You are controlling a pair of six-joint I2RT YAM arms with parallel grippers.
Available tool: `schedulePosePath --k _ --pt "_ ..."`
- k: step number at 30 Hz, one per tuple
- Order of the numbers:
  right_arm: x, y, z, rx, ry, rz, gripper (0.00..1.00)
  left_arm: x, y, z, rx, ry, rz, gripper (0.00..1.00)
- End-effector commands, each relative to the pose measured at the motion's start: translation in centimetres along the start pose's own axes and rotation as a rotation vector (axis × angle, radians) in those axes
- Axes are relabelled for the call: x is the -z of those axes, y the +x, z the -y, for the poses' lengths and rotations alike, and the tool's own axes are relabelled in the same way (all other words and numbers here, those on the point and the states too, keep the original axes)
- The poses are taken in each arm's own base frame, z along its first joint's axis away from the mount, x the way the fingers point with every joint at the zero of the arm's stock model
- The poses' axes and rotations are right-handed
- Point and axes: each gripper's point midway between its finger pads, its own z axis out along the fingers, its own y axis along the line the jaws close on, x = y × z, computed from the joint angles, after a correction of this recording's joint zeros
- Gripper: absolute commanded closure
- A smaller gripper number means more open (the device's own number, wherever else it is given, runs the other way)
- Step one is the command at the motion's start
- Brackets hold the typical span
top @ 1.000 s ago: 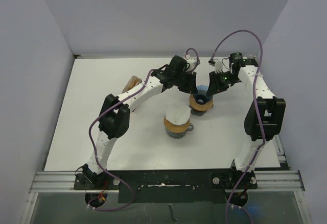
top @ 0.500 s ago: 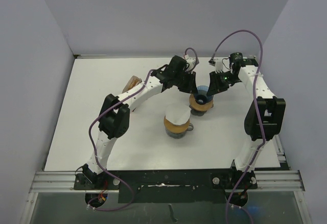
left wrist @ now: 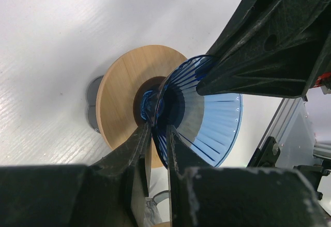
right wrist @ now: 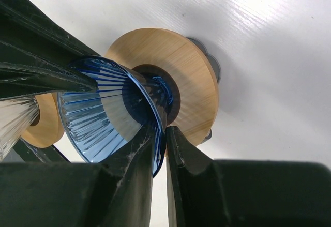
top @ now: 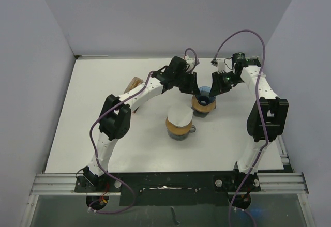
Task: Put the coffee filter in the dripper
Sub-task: Place the coffee dripper on the coffee server.
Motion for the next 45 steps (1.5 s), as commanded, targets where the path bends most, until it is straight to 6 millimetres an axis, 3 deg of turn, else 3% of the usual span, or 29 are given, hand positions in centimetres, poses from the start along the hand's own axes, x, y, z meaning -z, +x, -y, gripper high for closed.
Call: schedulePosePath --k 1,24,45 --pt "-0.8 -0.7 1.0 0.052 0.032 0.009 0.87 -0.1 1.2 -0.2 -0.009 0.017 -0.033 1.00" --pt "-2.7 0.9 1.1 0.060 0.054 -0.039 0.88 -0.8 2.6 -1.0 -0.001 0.018 -0.064 1.00" --pt "-3.7 1.6 1.3 0.072 0.088 -0.071 0.88 -1.5 5.1 -2.4 0.013 -0.004 -0.110 1.00"
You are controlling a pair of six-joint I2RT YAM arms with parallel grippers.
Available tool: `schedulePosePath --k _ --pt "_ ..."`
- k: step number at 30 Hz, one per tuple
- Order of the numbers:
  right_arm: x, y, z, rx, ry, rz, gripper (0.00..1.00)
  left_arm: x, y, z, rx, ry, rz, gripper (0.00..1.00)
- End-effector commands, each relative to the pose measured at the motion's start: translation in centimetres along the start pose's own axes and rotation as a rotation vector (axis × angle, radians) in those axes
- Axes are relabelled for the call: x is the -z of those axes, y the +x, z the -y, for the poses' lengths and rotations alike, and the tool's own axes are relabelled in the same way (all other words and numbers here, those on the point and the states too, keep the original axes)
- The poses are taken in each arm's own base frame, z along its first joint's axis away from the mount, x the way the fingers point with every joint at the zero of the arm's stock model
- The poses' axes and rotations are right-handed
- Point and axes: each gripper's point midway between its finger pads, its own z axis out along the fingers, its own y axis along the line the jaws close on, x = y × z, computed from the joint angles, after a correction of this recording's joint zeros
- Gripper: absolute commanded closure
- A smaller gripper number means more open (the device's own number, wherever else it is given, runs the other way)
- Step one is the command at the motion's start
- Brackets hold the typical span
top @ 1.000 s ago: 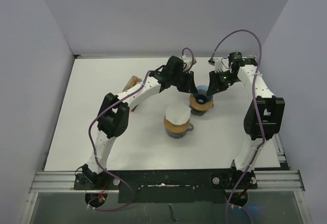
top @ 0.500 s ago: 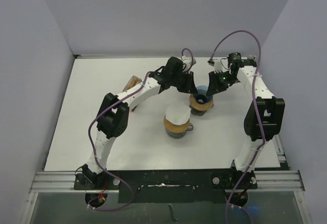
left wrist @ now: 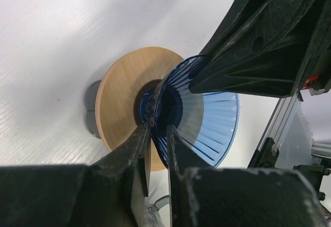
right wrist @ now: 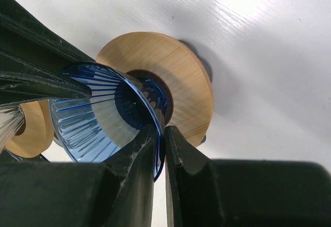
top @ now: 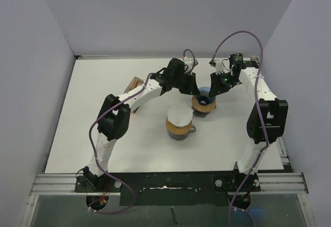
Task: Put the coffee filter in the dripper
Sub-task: Place the coffee dripper on the coffee server.
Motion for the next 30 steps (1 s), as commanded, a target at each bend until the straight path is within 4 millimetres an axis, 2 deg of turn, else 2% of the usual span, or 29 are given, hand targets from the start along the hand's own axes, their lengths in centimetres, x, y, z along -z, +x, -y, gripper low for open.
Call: schedulePosePath --k 1,19,22,30 --pt "-2.9 1.6 0.6 0.053 0.025 -0.074 0.88 -1.0 5.0 -2.2 0.024 -0.045 -0.135 1.00" --pt "-3.7 2.4 0.7 0.052 0.025 -0.097 0.88 -1.5 6.3 -2.9 0.030 -0.052 -0.166 1.00" --pt "-3.2 1.7 0.5 0.062 0.022 -0.083 0.88 -1.3 5.2 -2.5 0.013 -0.052 -0.149 1.00" --pt "-1.2 -1.5 -0.3 0.084 -0.010 -0.029 0.85 0.4 -0.2 -1.0 -0.036 -0.070 -0.037 1.00"
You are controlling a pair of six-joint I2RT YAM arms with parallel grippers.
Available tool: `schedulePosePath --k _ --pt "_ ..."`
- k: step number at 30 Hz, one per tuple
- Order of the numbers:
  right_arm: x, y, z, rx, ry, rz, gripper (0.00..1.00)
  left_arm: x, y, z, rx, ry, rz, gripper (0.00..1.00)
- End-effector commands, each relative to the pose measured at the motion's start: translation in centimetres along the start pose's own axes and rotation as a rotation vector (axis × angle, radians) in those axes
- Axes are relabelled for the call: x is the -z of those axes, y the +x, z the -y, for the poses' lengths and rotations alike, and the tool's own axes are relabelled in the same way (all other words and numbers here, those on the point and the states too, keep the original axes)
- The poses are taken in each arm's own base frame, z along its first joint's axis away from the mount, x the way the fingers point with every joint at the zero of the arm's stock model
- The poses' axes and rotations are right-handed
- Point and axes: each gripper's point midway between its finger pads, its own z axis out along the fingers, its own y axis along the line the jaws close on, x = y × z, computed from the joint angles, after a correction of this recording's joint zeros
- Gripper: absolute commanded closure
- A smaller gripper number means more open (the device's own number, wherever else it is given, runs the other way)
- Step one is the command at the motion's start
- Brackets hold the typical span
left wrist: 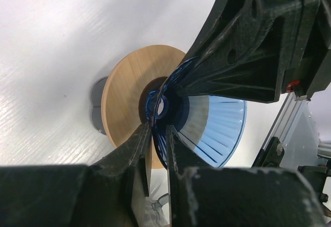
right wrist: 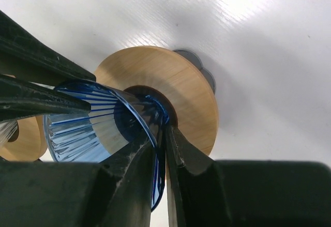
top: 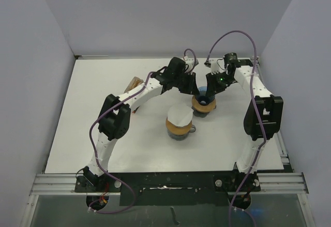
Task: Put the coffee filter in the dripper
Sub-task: Place the coffee dripper on the coffee server.
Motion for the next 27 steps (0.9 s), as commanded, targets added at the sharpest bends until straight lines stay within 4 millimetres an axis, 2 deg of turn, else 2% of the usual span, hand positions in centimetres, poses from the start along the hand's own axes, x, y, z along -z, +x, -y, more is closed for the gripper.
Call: schedulePosePath --k 1,5,12,16,27 --pt "0.2 -1.1 0.0 0.043 -0.008 -0.002 0.85 0.3 -0.4 -0.6 -0.032 -0.045 -0.020 1.00" --pt "0.4 -1.1 0.0 0.041 -0.009 -0.001 0.82 0.9 -1.8 0.1 -0.045 -0.043 0.012 0.91" --pt "1.0 -1.3 -0.2 0.043 -0.003 0.011 0.77 1.2 -2.7 1.4 -0.040 -0.009 0.027 0.76" --pt "1.6 -1.8 -0.4 0.047 0.003 0.022 0.73 1.5 -3.4 2.0 -0.046 0.000 0.041 0.64" --pt "3.2 -2.7 -0.9 0.058 0.013 0.054 0.66 1.9 -3.1 1.2 -0.060 -0.030 0.039 0.56"
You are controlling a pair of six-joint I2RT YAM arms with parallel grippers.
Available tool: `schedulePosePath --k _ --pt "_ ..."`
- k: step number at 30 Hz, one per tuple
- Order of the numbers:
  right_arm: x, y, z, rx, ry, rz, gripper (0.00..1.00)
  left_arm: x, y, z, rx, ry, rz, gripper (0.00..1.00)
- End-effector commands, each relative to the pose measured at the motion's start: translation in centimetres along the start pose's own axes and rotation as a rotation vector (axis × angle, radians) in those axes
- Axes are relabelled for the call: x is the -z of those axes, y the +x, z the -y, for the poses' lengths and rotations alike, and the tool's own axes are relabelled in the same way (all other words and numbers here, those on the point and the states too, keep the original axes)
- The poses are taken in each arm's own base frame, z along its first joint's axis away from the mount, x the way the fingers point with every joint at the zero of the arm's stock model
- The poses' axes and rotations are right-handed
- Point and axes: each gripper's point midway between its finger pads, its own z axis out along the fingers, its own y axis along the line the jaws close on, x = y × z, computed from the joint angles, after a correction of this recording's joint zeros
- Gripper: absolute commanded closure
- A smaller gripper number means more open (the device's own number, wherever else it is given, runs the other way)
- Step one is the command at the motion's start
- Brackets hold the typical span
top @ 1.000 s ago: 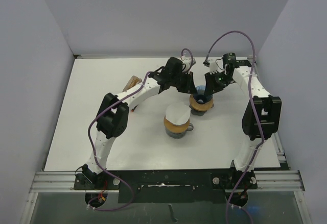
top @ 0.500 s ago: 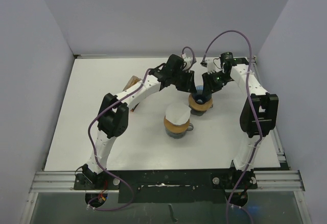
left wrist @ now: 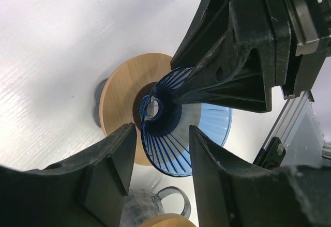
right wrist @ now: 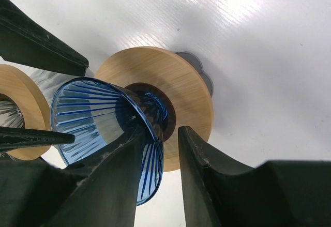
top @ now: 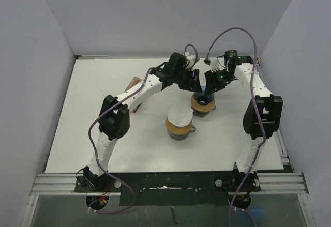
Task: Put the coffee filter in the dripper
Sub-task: Place the coffee dripper on the coffee server.
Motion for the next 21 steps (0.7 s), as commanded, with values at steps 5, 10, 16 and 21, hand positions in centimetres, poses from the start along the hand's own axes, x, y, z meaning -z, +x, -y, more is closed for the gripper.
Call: schedulePosePath --k 5,10,16,21 --pt "3.2 -1.6 -0.6 0.031 0.020 0.073 0.63 2.0 -2.7 0.5 -0.072 -0.002 0.072 0.50" --pt "4.6 -2.0 -0.4 0.037 0.031 0.110 0.58 4.1 -4.3 1.0 -0.111 0.012 0.109 0.43" --pt "6.8 -3.0 -0.9 0.073 0.015 0.185 0.54 8.0 -6.8 1.2 -0.194 0.037 0.172 0.39" --pt "8.9 -4.2 -1.5 0.134 0.028 0.260 0.52 12.3 -8.5 -0.7 -0.293 0.006 0.212 0.39"
